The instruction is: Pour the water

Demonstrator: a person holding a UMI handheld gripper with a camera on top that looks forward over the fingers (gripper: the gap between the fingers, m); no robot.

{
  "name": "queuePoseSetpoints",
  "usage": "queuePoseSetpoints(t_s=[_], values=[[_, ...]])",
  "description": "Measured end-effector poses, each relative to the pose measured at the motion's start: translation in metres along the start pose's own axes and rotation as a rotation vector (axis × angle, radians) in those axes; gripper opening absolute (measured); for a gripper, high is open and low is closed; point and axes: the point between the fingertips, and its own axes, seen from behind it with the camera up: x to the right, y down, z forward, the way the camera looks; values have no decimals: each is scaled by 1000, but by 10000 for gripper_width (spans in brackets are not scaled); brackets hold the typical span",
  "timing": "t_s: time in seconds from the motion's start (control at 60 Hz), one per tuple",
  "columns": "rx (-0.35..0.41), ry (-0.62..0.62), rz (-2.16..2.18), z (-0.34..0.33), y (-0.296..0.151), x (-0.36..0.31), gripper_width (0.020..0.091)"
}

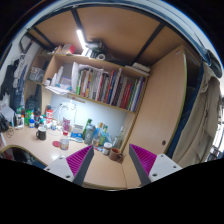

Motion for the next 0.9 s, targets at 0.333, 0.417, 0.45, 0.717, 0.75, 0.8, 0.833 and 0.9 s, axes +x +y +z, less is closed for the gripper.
queuePoseSetpoints(t_s=[0.333,0.417,0.45,0.717,0.75,0.8,0.833,0.9], values=[[13,7,-10,20,-10,9,810],[6,-8,-1,29,-1,1,808],[4,-26,4,34,4,-5,811],[9,-217,126,97,65,-113,810],[7,-228,130,102,73,-132,811],[17,-256,133,125,84,-155,811],[32,-265,135,130,88,-175,812],[72,-301,149,153,98,-212,811]])
